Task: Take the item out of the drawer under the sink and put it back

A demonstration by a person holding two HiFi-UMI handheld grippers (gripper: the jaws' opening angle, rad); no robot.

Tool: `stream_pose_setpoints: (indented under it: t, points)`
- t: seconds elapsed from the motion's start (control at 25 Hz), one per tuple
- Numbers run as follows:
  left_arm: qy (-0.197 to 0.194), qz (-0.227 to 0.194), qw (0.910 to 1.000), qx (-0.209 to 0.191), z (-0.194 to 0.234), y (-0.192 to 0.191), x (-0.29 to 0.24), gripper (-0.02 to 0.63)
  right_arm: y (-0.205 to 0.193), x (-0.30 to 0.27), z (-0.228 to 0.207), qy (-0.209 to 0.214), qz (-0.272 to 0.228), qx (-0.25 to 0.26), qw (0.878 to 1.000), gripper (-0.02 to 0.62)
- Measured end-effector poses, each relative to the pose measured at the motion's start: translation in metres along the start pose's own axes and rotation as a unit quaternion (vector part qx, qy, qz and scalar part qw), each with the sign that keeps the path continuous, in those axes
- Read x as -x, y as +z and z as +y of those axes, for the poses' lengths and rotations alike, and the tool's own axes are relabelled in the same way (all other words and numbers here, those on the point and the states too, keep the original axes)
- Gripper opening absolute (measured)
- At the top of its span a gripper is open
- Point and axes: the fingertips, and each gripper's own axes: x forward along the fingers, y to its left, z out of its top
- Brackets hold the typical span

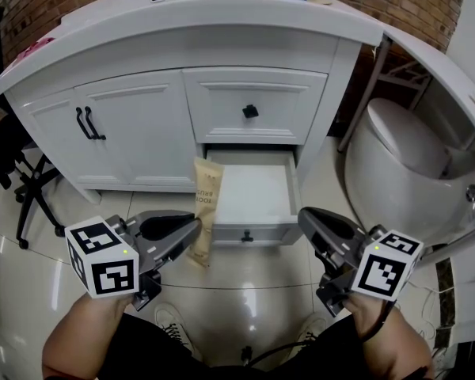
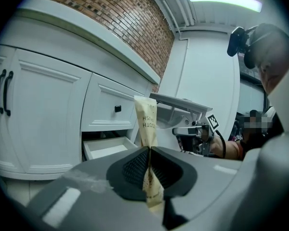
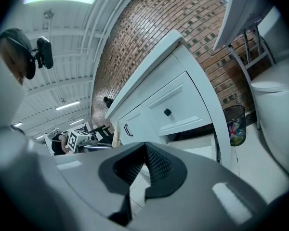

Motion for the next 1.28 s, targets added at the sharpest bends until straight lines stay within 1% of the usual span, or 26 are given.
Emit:
stream_pose_setpoints:
  t: [0.2, 0.8, 1.16, 1.28]
  points:
    - [-0.002, 0.007, 1.0, 0.001, -0.0009, -0.0027, -0.0013, 0.023, -0.0002, 0.0002, -0.0001, 0.0, 0.0, -0.001, 1.0, 0.005]
    - [0.003, 0.008, 1.0, -0.001, 0.0014, -0.0029, -0.0033, 0.023, -0.0007, -0.0008, 0.003, 0.006, 0.001, -0.001, 1.0, 0.005]
    - [0.008, 0.007, 0.9999, -0.002, 0.0029, -0.003, -0.0039, 0.023, -0.0019, -0.0021, 0.0051, 0.009, 0.002, -0.001, 1.0, 0.005]
    - [0.011, 0.0, 0.9999, -0.003, 0.0034, 0.0014, -0.0037, 0.023, -0.0008, -0.0019, 0.0057, 0.008, 0.0, -0.001, 1.0, 0.005]
